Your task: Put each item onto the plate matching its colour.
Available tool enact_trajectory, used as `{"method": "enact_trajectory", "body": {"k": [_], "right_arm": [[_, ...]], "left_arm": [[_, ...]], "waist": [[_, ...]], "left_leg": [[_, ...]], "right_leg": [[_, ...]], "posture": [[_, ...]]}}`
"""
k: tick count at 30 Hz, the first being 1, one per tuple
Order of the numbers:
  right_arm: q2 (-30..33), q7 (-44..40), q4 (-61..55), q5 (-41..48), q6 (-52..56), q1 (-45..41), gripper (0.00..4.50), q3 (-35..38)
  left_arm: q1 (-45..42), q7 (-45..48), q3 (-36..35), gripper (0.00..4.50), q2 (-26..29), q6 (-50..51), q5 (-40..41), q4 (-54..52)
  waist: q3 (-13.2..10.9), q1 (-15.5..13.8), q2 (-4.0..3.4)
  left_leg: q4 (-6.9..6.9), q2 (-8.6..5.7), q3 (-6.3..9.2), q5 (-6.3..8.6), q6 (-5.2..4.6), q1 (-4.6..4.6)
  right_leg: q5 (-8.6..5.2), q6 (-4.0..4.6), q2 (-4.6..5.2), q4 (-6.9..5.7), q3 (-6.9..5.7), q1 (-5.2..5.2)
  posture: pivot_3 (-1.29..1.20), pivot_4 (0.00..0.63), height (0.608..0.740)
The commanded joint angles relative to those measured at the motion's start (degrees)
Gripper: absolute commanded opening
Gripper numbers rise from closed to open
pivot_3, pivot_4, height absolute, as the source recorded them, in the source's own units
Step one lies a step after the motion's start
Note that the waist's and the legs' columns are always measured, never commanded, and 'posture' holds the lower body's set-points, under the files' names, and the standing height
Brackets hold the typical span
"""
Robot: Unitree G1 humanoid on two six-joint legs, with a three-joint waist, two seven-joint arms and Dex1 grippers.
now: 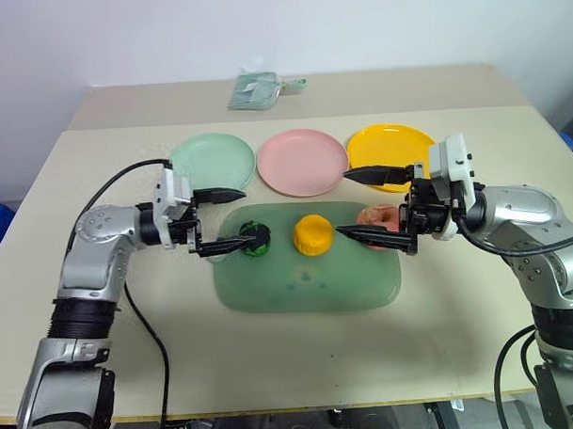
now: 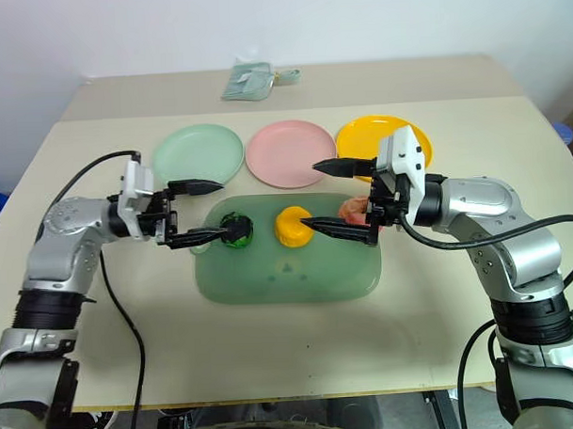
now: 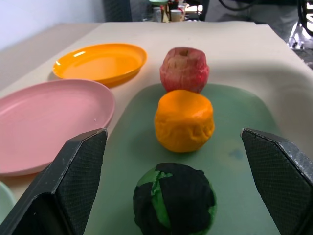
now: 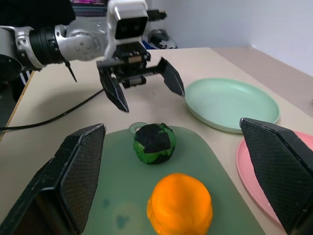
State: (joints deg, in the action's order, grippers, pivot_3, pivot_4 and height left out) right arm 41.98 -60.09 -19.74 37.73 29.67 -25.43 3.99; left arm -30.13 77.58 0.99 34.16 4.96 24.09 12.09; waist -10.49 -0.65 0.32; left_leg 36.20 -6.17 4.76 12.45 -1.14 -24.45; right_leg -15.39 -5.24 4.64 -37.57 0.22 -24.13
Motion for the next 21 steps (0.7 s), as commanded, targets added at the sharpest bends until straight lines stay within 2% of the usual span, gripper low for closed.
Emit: {"method": "enact_trajectory", "body": {"k": [1, 5, 21], "right_arm": [[0.3, -0.1, -1.2, 0.1, -1.0, -0.4, 4.49, 0.9], [0.1, 0.8, -1.9, -0.2, -1.0, -0.1, 4.49, 1.2], [-0.2, 4.0, -3.7, -2.1, -1.4, 2.0, 4.49, 0.9]], "left_arm": [[-2.3, 0.1, 1.7, 4.5, -0.7, -4.1, -3.5, 3.2], [-4.3, -0.5, 3.5, 4.5, -2.5, -7.9, -6.6, 7.3], [-5.1, 2.0, 4.2, 4.5, -5.6, -16.8, -9.0, 18.5]], "waist": [[0.0, 0.0, 0.0], [0.0, -0.1, 0.0], [0.0, -0.1, 0.01]], "left_leg": [[0.0, 0.0, 0.0, 0.0, 0.0, 0.0], [0.02, 0.0, 0.0, 0.0, 0.0, -0.01], [0.05, -0.01, 0.0, 0.0, -0.01, -0.01]], "right_leg": [[0.0, 0.0, 0.0, 0.0, 0.0, 0.0], [0.0, -0.01, 0.0, 0.0, 0.0, 0.01], [0.01, -0.02, -0.01, -0.02, -0.01, 0.01]], "posture": [[0.0, 0.15, 0.74], [0.0, 0.15, 0.74], [0.0, 0.15, 0.74]]}}
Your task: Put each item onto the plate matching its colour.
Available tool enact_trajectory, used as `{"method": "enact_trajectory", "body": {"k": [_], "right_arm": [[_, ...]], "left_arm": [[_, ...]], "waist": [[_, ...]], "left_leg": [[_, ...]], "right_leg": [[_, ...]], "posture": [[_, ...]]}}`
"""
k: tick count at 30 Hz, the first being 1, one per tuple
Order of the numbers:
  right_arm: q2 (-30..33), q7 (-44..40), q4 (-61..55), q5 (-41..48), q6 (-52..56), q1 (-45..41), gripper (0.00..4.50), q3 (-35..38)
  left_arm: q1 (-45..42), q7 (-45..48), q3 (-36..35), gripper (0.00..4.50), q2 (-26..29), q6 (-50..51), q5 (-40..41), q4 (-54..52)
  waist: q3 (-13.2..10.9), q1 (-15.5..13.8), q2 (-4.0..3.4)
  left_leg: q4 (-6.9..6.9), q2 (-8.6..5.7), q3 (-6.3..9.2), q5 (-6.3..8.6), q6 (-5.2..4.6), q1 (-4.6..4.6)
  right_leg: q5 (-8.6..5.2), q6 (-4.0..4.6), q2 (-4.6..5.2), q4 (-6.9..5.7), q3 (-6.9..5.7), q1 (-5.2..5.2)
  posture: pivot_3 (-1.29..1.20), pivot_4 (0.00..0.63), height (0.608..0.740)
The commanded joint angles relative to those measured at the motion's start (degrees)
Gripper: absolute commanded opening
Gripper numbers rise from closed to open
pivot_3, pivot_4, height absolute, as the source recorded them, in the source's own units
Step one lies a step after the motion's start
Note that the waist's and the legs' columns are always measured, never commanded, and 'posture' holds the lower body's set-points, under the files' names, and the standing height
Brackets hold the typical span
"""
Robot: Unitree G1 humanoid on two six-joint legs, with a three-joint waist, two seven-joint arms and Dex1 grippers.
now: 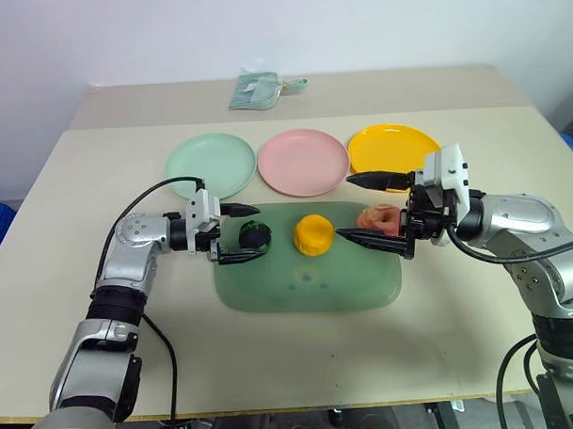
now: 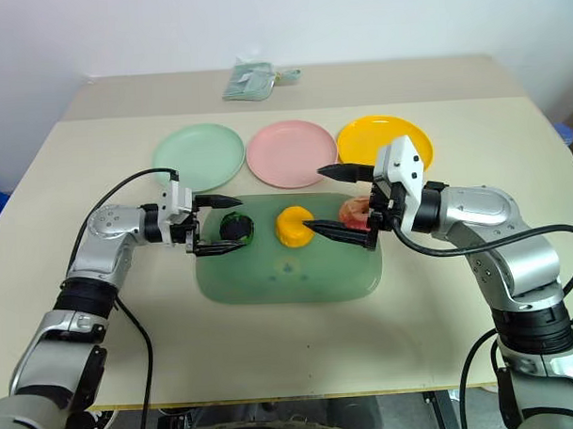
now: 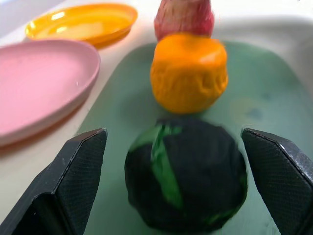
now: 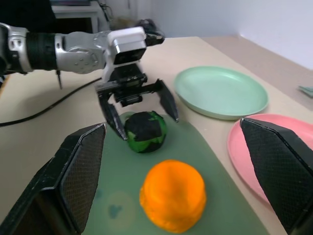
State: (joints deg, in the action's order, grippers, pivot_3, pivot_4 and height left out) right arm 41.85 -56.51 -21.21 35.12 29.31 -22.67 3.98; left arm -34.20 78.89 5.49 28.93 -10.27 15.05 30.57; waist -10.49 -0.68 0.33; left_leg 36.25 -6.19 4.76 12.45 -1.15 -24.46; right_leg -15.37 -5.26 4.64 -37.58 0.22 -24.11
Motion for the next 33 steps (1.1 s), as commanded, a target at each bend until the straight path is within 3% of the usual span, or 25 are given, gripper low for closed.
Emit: {"method": "enact_trajectory", "body": {"k": [1, 4, 8, 16, 22, 28, 33], "right_arm": [[-0.1, 0.5, -2.2, 0.4, -1.0, -0.8, 4.49, 1.0], [-0.3, 1.0, -2.2, 0.2, -1.0, -1.2, 4.49, 0.8], [-0.6, 1.5, -2.5, 0.1, -0.9, -1.3, 4.5, 0.5], [-0.8, 2.0, -1.5, -0.3, -1.4, -2.2, 4.5, 0.6], [-5.0, 9.0, 3.1, -5.3, -3.6, -6.9, 4.5, -0.3], [-12.1, 16.7, 9.1, -10.8, -2.9, -11.9, 4.5, -4.3], [-14.5, 16.0, 11.0, -11.7, -5.2, -12.9, 4.5, -4.9]], "left_arm": [[-1.0, 0.9, -0.2, 4.5, -0.5, -1.6, 0.0, 0.1], [-1.3, 0.6, -0.2, 4.5, -1.1, -2.0, -0.3, 1.2], [-2.0, -0.2, -0.9, 2.81, -1.5, -2.9, -0.3, 2.0], [-4.4, -2.3, -5.7, 2.81, -0.9, -1.3, 3.4, 3.0], [-13.1, -19.7, -13.8, 2.81, -2.4, -2.5, 2.9, 11.5], [-19.4, -33.5, -15.8, 2.81, -4.0, -5.8, -0.9, 24.4], [-24.4, -46.0, -16.6, 2.81, -3.8, -8.5, -4.0, 33.7]], "waist": [[0.0, -0.1, 0.0], [0.0, 0.0, 0.0], [0.0, 0.0, 0.0], [0.0, 0.0, 0.0], [0.0, 0.0, 0.07], [0.0, 0.1, 0.09], [0.0, 0.1, 0.15]], "left_leg": [[0.01, 0.0, 0.0, 0.0, 0.0, 0.0], [0.01, 0.0, 0.0, 0.0, 0.0, 0.0], [0.02, 0.0, 0.0, 0.0, 0.0, 0.0], [0.02, 0.0, 0.0, 0.0, 0.0, -0.01], [0.21, -0.01, 0.01, 0.0, 0.0, -0.04], [0.23, -0.03, -0.05, -0.19, 0.3, -0.03], [0.29, -0.05, -0.1, -0.2, 0.31, -0.19]], "right_leg": [[0.0, 0.0, 0.0, 0.0, 0.0, 0.0], [0.0, -0.01, 0.0, 0.0, 0.0, 0.01], [0.01, -0.01, -0.01, 0.0, 0.0, 0.0], [0.01, -0.01, -0.01, 0.0, -0.01, 0.0], [0.02, -0.03, -0.03, -0.17, -0.03, -0.02], [0.02, -0.04, -0.03, -0.35, -0.02, -0.13], [0.02, -0.05, -0.05, -0.45, -0.01, -0.32]], "posture": [[0.0, 0.15, 0.74], [0.0, 0.15, 0.74], [0.0, 0.15, 0.74], [0.0, 0.15, 0.74], [0.0, 0.15, 0.74], [0.0, 0.15, 0.74], [0.0, 0.15, 0.74]]}}
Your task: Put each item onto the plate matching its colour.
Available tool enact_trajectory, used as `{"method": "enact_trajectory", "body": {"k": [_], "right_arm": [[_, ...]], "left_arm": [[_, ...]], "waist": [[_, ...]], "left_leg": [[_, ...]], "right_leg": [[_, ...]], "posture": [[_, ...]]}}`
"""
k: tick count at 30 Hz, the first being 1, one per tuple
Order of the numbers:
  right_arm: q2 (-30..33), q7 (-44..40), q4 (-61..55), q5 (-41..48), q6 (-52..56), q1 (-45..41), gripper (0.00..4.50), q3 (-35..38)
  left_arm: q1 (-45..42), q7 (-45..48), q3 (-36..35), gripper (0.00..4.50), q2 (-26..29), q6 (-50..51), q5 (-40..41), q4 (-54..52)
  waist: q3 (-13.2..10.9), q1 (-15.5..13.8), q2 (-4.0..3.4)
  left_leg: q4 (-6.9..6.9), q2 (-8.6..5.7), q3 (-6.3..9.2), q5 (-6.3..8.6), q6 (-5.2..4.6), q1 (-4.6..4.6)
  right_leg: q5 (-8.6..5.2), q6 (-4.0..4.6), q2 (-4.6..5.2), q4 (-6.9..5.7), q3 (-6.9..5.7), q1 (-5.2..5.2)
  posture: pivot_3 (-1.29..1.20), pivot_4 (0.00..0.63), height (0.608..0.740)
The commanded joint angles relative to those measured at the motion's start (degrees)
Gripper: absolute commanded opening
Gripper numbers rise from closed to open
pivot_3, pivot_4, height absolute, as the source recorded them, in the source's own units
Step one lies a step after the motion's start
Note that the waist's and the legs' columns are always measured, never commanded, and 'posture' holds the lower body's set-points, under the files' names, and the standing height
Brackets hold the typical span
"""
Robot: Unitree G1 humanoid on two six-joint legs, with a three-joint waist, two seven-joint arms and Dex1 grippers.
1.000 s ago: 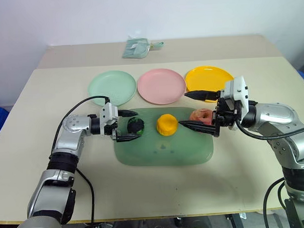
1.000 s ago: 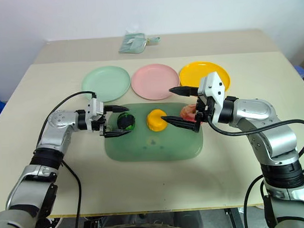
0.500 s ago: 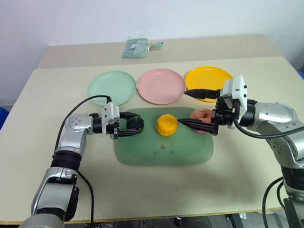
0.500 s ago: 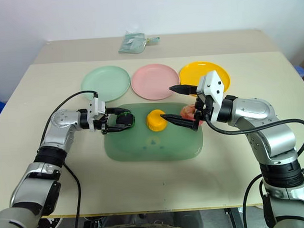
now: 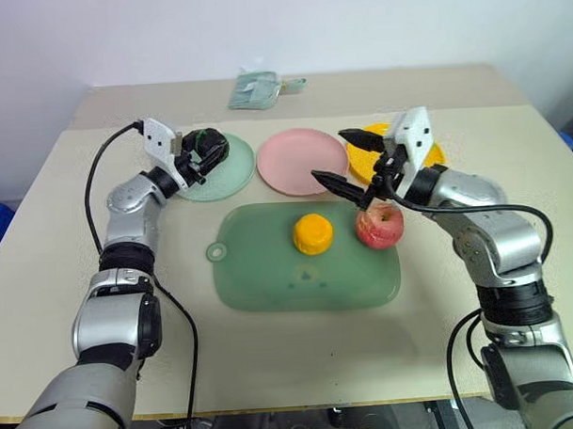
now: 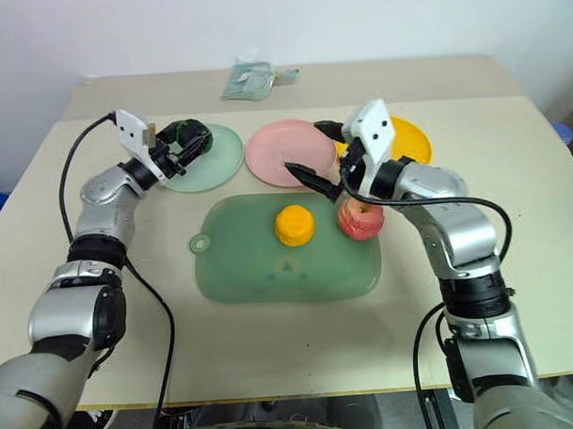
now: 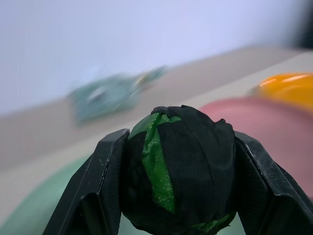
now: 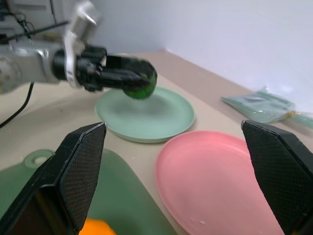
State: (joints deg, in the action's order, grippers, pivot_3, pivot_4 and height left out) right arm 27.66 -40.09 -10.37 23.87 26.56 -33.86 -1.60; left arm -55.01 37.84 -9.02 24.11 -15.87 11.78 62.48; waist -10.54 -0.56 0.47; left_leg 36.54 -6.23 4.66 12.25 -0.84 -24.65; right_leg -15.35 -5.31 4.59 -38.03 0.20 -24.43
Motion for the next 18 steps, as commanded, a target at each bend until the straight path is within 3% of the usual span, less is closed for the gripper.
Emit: {"method": "enact_trajectory", "body": {"k": [1, 5, 8, 10, 13, 15, 18], "right_arm": [[-0.3, -1.0, 0.5, -0.7, -2.9, -1.4, 4.5, 0.4], [-0.6, -2.4, 1.2, -0.8, -3.7, -0.3, 4.5, -0.2], [-1.3, -2.3, 1.0, -1.1, -4.3, 0.2, 4.5, -0.3], [-1.7, -2.6, 0.7, -0.8, -4.2, 0.4, 4.5, -0.3], [-1.5, -3.3, 0.2, -0.7, -3.7, 1.1, 4.5, -0.5], [-0.7, -4.3, -0.3, -0.6, -2.7, 1.9, 4.5, -0.8], [2.3, -9.5, -3.4, 3.7, 1.4, 4.6, 4.5, -0.5]], "left_arm": [[-4.0, -5.7, -2.3, 2.81, 0.8, -3.5, -0.8, 2.6], [-4.8, -7.0, -2.9, 2.81, -0.2, -4.2, -0.9, 4.7], [-4.9, -7.3, -2.6, 3.61, -0.5, -5.9, -1.8, 4.9], [-5.1, -5.2, -2.9, 4.46, -0.7, -6.4, -1.2, 4.4], [-5.4, -0.2, -4.0, 4.46, -0.8, -6.3, 1.0, 3.1], [-5.1, 4.5, -4.7, 4.46, -0.5, -7.5, 2.4, 1.2], [1.3, 29.7, -3.4, 4.46, 0.0, 6.0, 11.7, -11.1]], "waist": [[0.0, -0.1, 0.01], [0.0, -0.1, 0.01], [0.0, 0.0, 0.01], [0.0, 0.1, 0.01], [0.0, 0.2, 0.01], [0.0, 0.2, 0.01], [0.0, 0.2, -0.03]], "left_leg": [[0.03, 0.0, 0.0, 0.0, 0.0, -0.01], [0.16, -0.02, 0.0, 0.0, 0.0, -0.05], [0.19, -0.02, 0.0, 0.01, -0.01, -0.05], [0.2, -0.01, 0.0, 0.01, -0.01, -0.06], [0.21, -0.01, 0.0, 0.01, 0.0, -0.06], [0.22, -0.01, 0.01, 0.01, -0.01, -0.06], [0.29, 0.0, 0.01, 0.01, 0.0, -0.12]], "right_leg": [[0.0, 0.0, 0.0, -0.01, 0.0, 0.0], [0.01, -0.02, 0.0, -0.03, -0.04, 0.03], [0.02, -0.03, -0.01, -0.05, -0.04, 0.03], [0.02, -0.03, -0.02, -0.06, -0.04, 0.02], [0.02, -0.03, -0.02, -0.06, -0.04, 0.02], [0.02, -0.03, -0.03, -0.06, -0.05, 0.02], [0.02, -0.03, -0.02, -0.06, -0.05, 0.02]], "posture": [[0.0, 0.15, 0.74], [0.0, 0.15, 0.74], [0.0, 0.15, 0.74], [0.0, 0.15, 0.74], [0.0, 0.15, 0.74], [0.0, 0.15, 0.74], [0.0, 0.15, 0.74]]}}
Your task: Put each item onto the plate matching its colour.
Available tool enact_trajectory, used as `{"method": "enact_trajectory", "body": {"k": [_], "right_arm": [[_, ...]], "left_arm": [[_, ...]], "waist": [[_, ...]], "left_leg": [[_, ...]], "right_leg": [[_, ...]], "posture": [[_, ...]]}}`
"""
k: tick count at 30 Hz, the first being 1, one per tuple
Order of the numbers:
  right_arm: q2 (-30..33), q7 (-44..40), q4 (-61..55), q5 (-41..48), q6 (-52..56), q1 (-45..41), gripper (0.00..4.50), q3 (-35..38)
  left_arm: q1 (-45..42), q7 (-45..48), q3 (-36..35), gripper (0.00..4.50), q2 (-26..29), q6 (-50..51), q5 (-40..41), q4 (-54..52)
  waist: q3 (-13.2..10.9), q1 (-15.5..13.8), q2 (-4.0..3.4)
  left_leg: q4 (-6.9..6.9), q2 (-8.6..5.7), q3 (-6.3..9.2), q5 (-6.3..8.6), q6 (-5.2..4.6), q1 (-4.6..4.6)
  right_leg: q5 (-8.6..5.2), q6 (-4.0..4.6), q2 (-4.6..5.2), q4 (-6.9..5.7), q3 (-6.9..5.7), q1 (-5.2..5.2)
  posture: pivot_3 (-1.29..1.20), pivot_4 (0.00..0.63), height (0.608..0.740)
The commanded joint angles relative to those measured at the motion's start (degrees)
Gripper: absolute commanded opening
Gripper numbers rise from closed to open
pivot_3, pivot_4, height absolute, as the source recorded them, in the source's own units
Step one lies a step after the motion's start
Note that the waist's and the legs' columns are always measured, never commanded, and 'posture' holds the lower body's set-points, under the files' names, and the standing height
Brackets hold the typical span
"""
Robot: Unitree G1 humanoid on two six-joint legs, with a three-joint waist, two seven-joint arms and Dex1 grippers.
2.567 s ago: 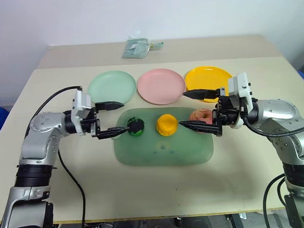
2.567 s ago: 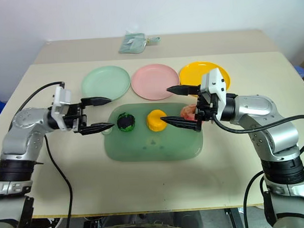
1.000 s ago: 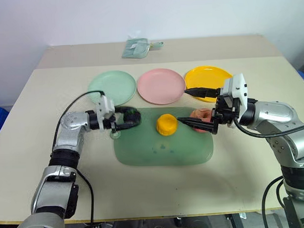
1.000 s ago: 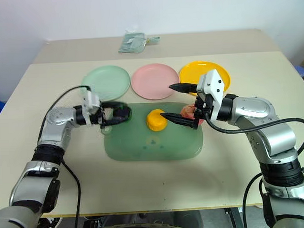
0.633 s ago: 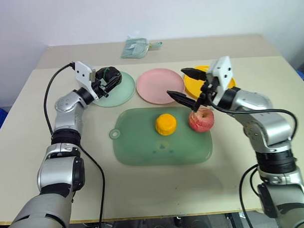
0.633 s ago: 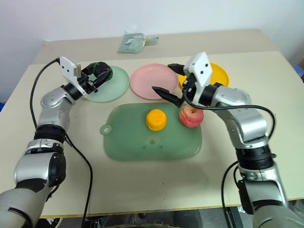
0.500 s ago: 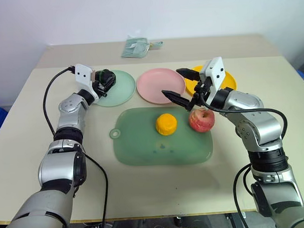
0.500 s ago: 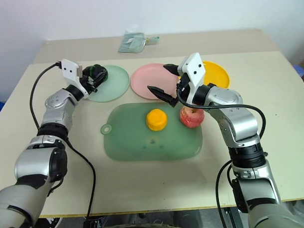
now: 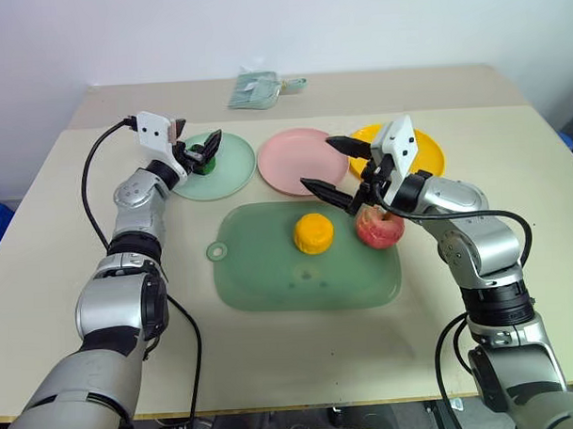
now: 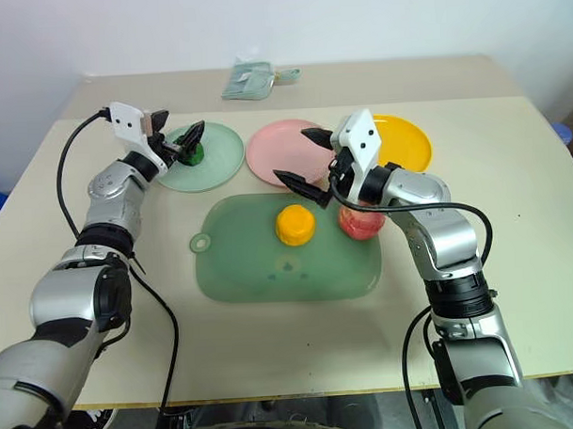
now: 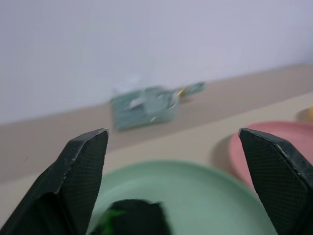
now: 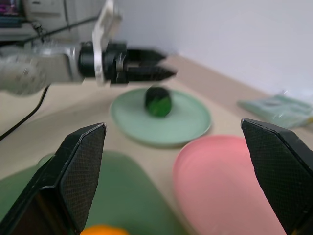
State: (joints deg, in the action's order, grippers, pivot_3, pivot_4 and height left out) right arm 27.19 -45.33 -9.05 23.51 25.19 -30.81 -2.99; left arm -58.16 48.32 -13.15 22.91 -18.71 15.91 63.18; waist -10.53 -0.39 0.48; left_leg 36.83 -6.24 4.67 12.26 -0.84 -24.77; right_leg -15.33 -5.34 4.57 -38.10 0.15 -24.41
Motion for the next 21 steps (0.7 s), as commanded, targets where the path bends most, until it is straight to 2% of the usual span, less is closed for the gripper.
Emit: {"method": "enact_trajectory", "body": {"k": [1, 2, 5, 7, 9, 15, 21], "right_arm": [[3.7, -5.5, -5.4, 4.9, 3.8, 2.2, 4.5, 1.1], [4.5, -5.9, -5.3, 4.7, 4.0, 2.4, 4.5, 1.1], [6.3, -6.1, -4.6, 3.0, 3.8, 2.4, 4.5, 0.6], [7.8, -7.3, -4.3, 3.0, 3.8, 3.0, 4.5, 0.9], [9.3, -9.4, -4.9, 3.9, 3.9, 4.0, 4.5, 1.6], [8.9, -8.9, -5.7, 3.7, 4.9, 3.1, 4.5, 0.1], [7.9, -7.4, -2.0, -2.2, 4.5, -0.1, 4.5, -4.9]], "left_arm": [[7.9, 26.2, 2.1, 4.46, 2.0, 14.6, 10.5, -17.6], [11.0, 29.9, 3.0, 4.46, 2.8, 18.6, 12.6, -22.9], [16.6, 33.1, 2.5, 4.46, 5.2, 27.8, 17.9, -34.3], [19.4, 34.1, 2.7, 4.46, 7.1, 27.8, 17.1, -38.9], [22.5, 34.5, 2.9, 4.46, 9.5, 32.3, 17.9, -43.7], [29.0, 34.4, 3.2, 4.46, 12.3, 29.5, 16.7, -51.3], [32.4, 33.3, 4.0, 4.46, 14.6, 35.6, 18.7, -58.8]], "waist": [[0.0, 0.3, -0.07], [0.0, 1.0, -0.07], [0.0, 1.6, -0.06], [0.0, 1.5, -0.03], [0.0, 1.3, -0.04], [0.0, 0.9, -0.08], [0.0, 1.0, -0.08]], "left_leg": [[0.03, 0.01, 0.0, 0.01, -0.01, -0.05], [0.05, 0.02, -0.02, 0.02, -0.04, -0.05], [0.06, 0.05, -0.03, 0.03, -0.05, -0.05], [0.06, 0.12, 0.02, 0.05, -0.08, -0.05], [0.06, 0.14, 0.08, 0.14, -0.23, -0.05], [0.06, 0.1, 0.07, 0.21, -0.32, 0.01], [0.06, 0.1, 0.07, 0.21, -0.31, 0.01]], "right_leg": [[0.0, 0.0, 0.0, 0.01, 0.01, 0.0], [0.0, 0.0, 0.01, 0.02, 0.04, 0.01], [0.0, 0.01, -0.01, 0.05, 0.13, -0.01], [-0.01, 0.01, -0.07, 0.0, 0.13, -0.05], [0.0, 0.02, -0.09, -0.04, 0.09, -0.05], [0.0, 0.02, -0.02, 0.0, 0.11, 0.03], [0.0, 0.03, -0.01, -0.01, 0.09, 0.01]], "posture": [[0.0, 0.15, 0.74], [0.0, 0.15, 0.74], [0.0, 0.15, 0.74], [0.0, 0.15, 0.74], [0.0, 0.15, 0.74], [0.0, 0.15, 0.74], [0.0, 0.15, 0.74]]}}
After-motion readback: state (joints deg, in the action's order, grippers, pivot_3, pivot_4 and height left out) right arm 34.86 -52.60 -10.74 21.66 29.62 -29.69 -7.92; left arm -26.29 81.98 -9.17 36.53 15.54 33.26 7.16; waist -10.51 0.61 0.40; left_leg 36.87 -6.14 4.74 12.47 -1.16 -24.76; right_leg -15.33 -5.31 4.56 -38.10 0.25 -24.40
